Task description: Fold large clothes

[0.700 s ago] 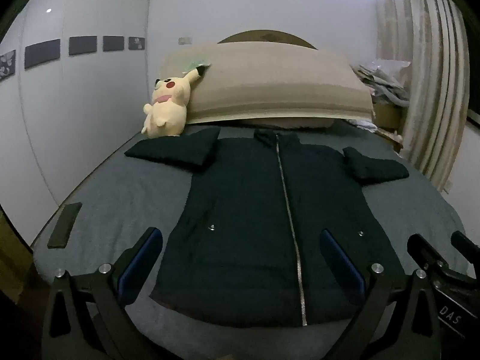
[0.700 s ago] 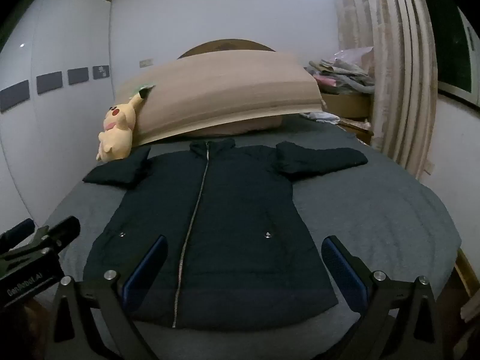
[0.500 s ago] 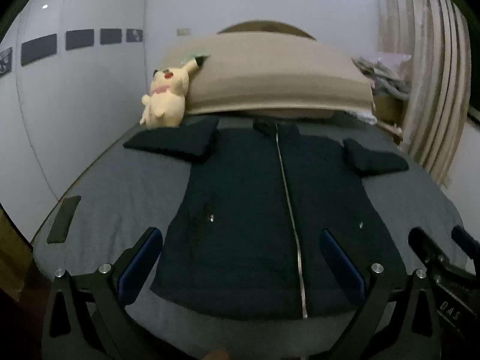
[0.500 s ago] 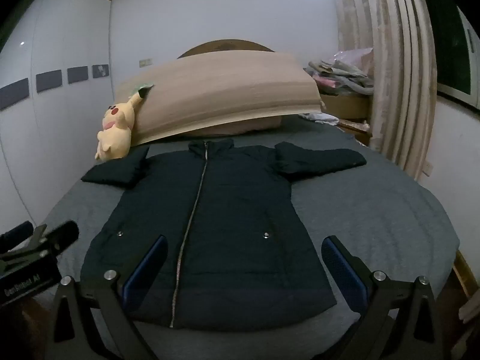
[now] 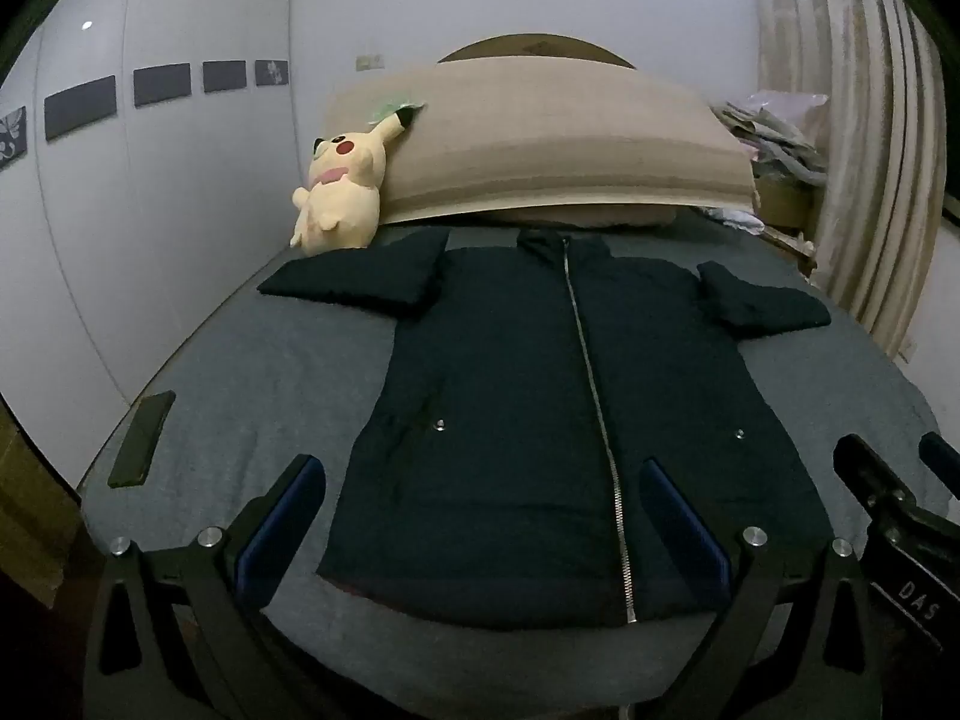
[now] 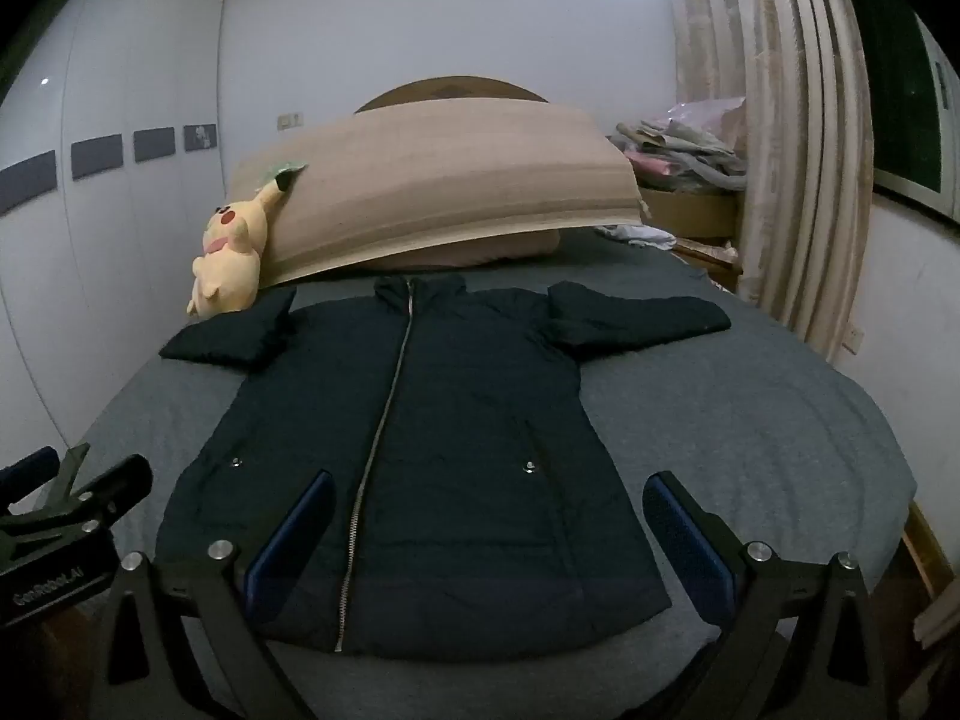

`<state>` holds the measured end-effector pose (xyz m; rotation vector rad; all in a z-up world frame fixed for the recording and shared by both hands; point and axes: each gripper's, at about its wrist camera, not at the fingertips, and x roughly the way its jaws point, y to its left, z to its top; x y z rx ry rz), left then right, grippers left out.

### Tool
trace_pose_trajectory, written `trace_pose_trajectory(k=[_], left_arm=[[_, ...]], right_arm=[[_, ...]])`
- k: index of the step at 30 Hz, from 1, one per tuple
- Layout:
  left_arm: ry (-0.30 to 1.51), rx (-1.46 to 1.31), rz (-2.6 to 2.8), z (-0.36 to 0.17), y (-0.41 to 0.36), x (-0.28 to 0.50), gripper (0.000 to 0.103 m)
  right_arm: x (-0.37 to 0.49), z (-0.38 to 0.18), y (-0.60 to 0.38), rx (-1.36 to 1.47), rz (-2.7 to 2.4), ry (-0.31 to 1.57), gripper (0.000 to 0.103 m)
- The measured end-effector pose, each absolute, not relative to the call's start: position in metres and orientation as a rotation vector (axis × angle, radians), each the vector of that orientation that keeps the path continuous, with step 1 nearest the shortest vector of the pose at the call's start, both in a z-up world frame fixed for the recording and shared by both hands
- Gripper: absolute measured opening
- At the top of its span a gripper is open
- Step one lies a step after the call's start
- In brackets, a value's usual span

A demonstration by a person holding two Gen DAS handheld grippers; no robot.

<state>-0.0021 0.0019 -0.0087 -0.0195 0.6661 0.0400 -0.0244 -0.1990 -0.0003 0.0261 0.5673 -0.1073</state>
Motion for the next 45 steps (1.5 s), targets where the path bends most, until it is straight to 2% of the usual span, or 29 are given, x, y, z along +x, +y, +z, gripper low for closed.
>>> trace_pose_trajectory(k=[45], left_arm=[[0.679,-0.016,0.042,-0.0103,0.0016,-0.0010,0.103]], right_arm=[[-0.0225,-0.0016,-0.1976,0.014,-0.112,0.575,0.103]])
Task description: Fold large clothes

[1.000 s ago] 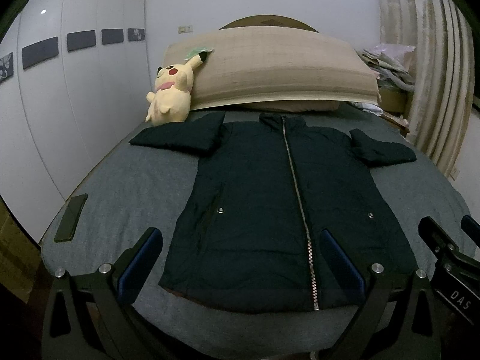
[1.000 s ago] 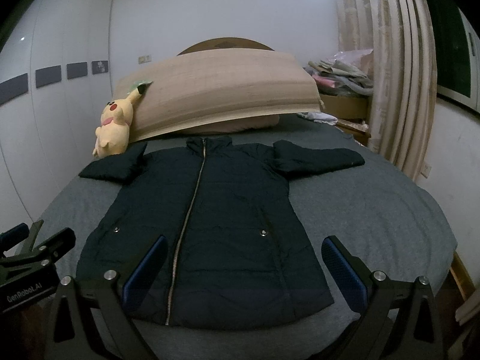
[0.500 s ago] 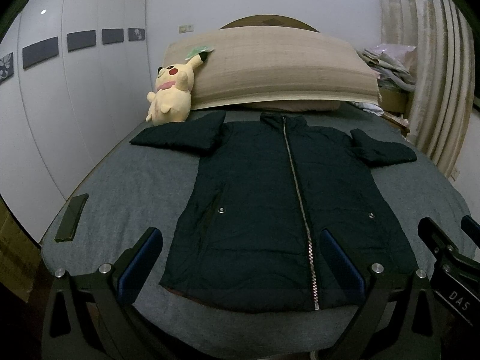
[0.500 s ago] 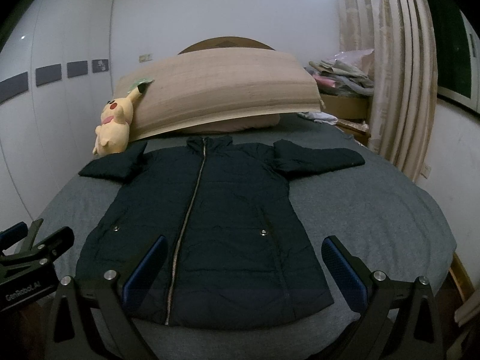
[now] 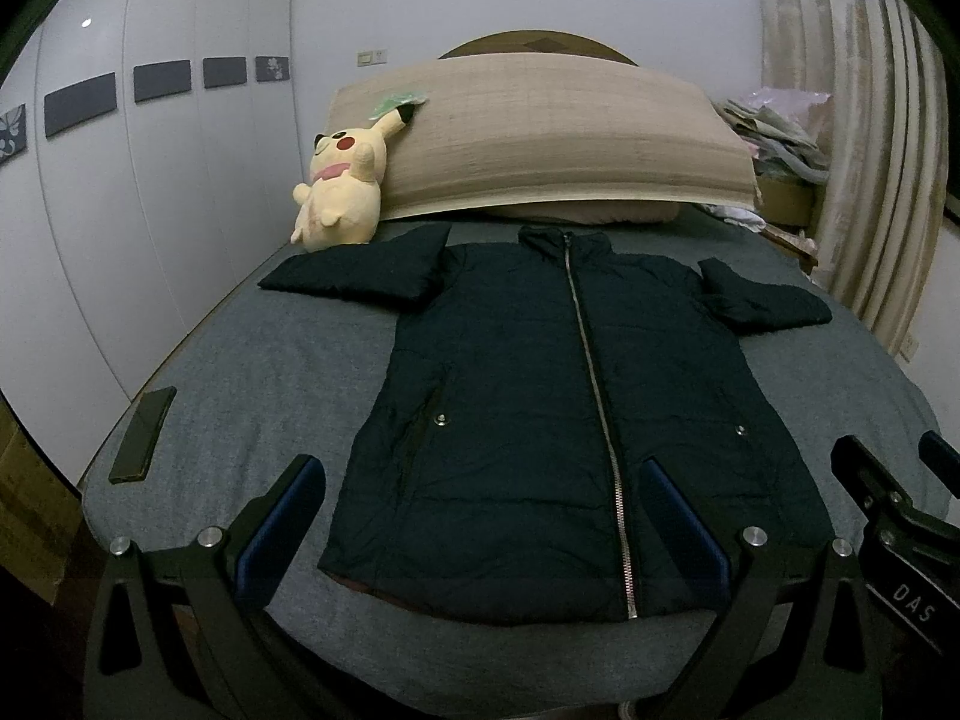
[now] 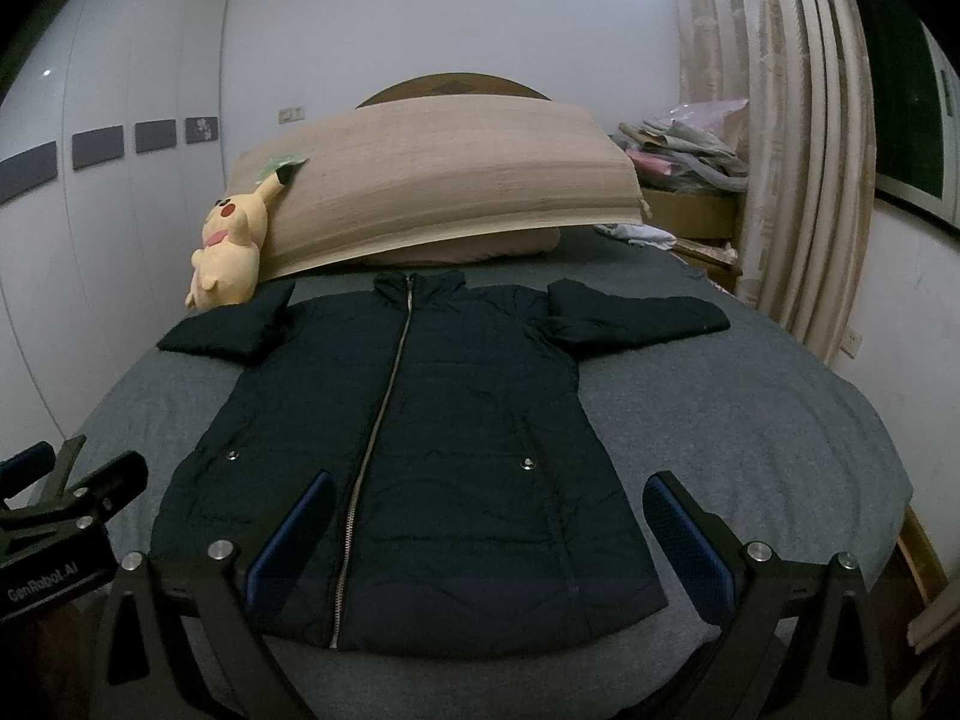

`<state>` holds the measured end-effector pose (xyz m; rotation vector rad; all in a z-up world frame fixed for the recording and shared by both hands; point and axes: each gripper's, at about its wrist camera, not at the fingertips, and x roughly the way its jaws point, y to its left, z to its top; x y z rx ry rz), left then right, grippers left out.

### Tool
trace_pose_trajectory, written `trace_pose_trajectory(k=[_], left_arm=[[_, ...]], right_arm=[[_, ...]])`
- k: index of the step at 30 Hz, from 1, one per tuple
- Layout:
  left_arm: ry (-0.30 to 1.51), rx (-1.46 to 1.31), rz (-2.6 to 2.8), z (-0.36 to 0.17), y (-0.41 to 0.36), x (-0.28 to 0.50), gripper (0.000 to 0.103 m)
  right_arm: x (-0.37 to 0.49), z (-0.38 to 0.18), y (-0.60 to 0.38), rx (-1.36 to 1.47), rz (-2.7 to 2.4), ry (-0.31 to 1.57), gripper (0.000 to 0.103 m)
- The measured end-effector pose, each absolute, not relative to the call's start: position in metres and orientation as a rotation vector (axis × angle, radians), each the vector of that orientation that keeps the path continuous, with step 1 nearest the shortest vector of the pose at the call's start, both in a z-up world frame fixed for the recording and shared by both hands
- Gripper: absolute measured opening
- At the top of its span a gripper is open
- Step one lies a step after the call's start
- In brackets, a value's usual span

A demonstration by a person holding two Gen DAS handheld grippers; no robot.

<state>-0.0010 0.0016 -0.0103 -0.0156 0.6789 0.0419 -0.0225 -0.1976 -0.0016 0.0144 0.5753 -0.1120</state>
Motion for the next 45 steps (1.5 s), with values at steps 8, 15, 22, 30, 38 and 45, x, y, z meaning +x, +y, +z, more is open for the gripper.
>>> trace_pose_trajectory(k=[8,15,22,30,38,45], left_arm=[[0.679,-0.014,0.042,-0.010,0.001,-0.002,0.103],[0.679,-0.015,0.044,-0.010,0.000,-0.002,0.103],[0.684,-0.012,0.044,-0.012,0.000,-0.001,0.103],[0.703,-0.005,0.037,-0.020,0.001,0.004,0.103],[0.780,-0.014,0.040,-0.053,0.008,0.040,0.103],[0.880,0.002,0.084,-0.090,0.018,0.079,0.103]], right_arm=[[-0.022,-0.002,-0.198,0.014,-0.112,0.576,0.103],[-0.023,-0.003,-0.196,0.007,-0.112,0.577,0.103],[-0.023,-0.006,-0.197,0.012,-0.111,0.585,0.103],[-0.017,-0.015,-0.199,0.020,-0.113,0.611,0.103],[0.011,-0.053,-0.230,0.094,-0.082,0.719,0.103],[0.048,-0.080,-0.298,0.281,-0.048,0.838,0.103]])
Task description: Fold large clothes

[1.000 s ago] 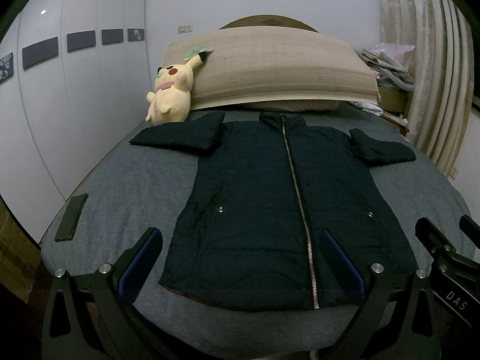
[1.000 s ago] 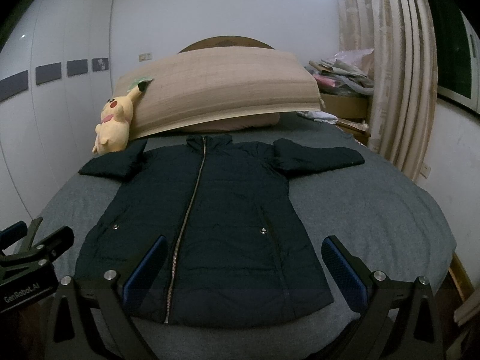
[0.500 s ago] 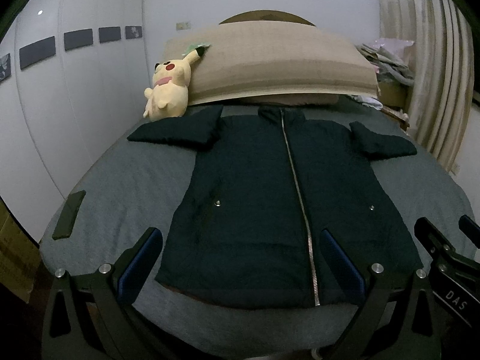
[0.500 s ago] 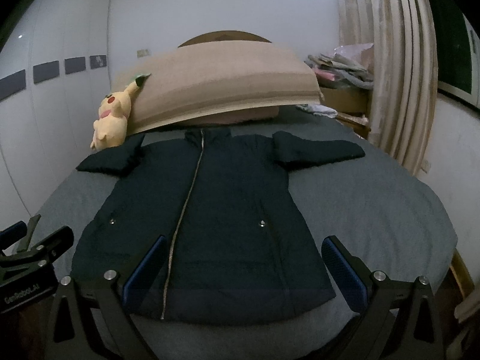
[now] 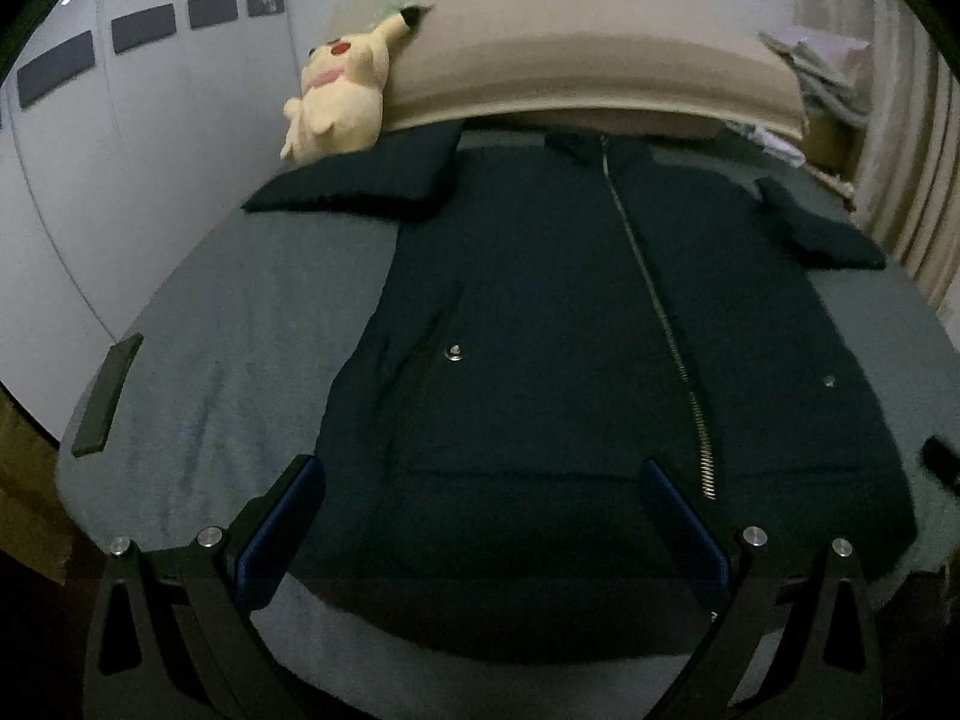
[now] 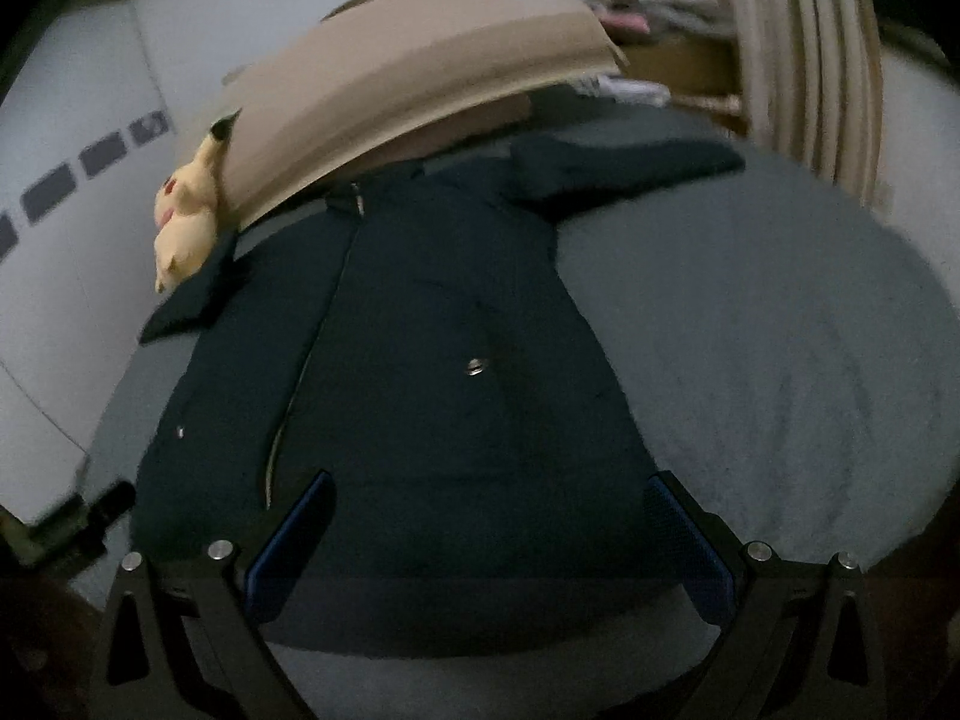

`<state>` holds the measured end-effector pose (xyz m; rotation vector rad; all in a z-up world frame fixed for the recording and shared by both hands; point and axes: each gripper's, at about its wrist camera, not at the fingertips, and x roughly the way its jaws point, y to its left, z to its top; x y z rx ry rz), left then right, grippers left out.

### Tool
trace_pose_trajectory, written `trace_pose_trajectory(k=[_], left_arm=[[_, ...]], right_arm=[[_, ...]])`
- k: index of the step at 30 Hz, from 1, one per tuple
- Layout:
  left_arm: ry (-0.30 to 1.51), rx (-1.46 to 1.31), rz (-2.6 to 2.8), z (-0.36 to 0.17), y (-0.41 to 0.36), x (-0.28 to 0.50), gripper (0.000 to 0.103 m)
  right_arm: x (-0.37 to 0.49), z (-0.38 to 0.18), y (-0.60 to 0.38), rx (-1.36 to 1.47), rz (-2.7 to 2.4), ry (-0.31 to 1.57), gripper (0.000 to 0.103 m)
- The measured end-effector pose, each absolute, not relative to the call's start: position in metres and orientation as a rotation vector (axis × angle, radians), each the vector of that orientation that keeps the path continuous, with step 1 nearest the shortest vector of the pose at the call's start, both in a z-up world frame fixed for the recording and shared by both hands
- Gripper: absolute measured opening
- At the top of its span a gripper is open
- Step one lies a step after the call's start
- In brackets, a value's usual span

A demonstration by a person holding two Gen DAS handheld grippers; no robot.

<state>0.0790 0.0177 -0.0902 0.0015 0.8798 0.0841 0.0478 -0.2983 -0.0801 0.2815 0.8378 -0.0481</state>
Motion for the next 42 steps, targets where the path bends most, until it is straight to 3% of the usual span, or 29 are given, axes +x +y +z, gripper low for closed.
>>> trace_pose_trajectory(k=[11,14,16,17,24,31,32,34,36,42], left_arm=[[0.843,0.103,0.113,-0.100,0.005,0.170,0.103],[0.837,0.118,0.111,-0.106,-0.002,0.199,0.103],[0.843,0.120,0.107,-0.114,-0.006,0.215,0.103],[0.850,0.121,0.106,-0.118,-0.007,0.220,0.103],[0.945,0.080,0.085,-0.164,-0.003,0.237,0.103],[0.920,0.032,0.065,-0.174,0.001,0.233,0.103],[0.920,0.029,0.064,-0.175,0.002,0.233,0.103],[0.922,0.021,0.059,-0.175,0.004,0.238,0.103],[0.924,0.015,0.055,-0.175,0.005,0.237,0.103],[0.930,0.010,0.053,-0.174,0.004,0.236,0.103]], right_arm=[[0.180,-0.068,-0.474,0.673,-0.028,0.712,0.103],[0.230,-0.085,-0.535,0.837,-0.085,0.700,0.091],[0.253,-0.096,-0.560,0.896,-0.113,0.699,0.075],[0.273,-0.106,-0.578,0.939,-0.136,0.699,0.072],[0.357,-0.146,-0.625,1.041,-0.188,0.682,0.065],[0.413,-0.173,-0.647,1.065,-0.264,0.687,0.065],[0.418,-0.174,-0.650,1.055,-0.272,0.694,0.061],[0.432,-0.168,-0.653,0.996,-0.306,0.751,0.013],[0.434,-0.153,-0.649,0.940,-0.312,0.753,0.008],[0.433,-0.043,-0.568,0.639,-0.170,0.624,0.007]])
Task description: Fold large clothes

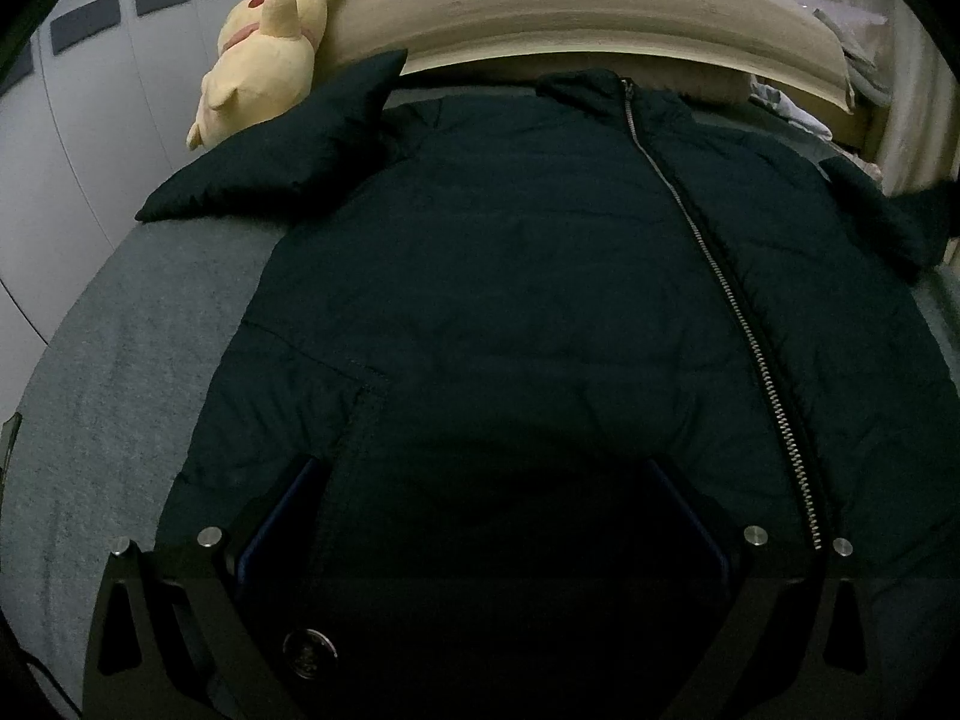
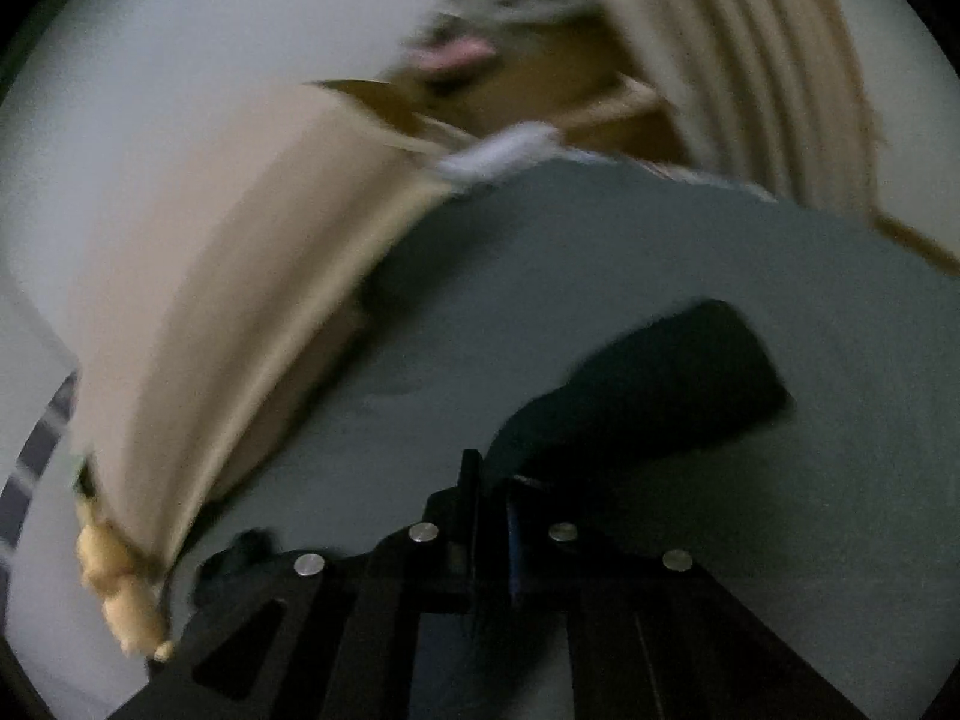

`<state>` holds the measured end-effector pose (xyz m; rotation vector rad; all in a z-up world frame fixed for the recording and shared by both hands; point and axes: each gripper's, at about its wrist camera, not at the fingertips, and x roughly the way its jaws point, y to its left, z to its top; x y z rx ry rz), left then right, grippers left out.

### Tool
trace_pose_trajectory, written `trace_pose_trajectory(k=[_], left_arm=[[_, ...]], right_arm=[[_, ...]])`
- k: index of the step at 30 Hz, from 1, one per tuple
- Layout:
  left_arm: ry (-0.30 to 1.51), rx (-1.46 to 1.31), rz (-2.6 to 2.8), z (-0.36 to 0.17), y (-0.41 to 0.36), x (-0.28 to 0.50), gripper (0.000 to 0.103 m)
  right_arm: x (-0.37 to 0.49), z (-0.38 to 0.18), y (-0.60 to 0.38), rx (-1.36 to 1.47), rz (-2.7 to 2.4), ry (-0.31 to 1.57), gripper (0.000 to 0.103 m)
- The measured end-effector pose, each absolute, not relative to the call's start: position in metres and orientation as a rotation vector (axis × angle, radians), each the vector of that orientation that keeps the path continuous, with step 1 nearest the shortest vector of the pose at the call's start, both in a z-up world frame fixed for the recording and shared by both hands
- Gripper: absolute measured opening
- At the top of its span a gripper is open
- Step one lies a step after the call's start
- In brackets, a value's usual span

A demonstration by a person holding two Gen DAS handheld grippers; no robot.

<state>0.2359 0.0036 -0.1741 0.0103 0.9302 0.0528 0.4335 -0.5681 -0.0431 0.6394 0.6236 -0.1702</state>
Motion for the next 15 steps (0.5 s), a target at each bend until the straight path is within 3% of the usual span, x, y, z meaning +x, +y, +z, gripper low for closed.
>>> trace_pose_trajectory(k=[7,15], left_arm=[[0.959,-0.009,0.048,-0.172,0.006,0.237,0.103],[1.023,-0.019,0.020,-0.170,0.011,0.243,0.103]], right_arm=[[0.423,0.047,-0.406,0.402,0.085,0.519,0.008],[0.395,0.006,-0.243,0.263,0.235,0.636,0.010]])
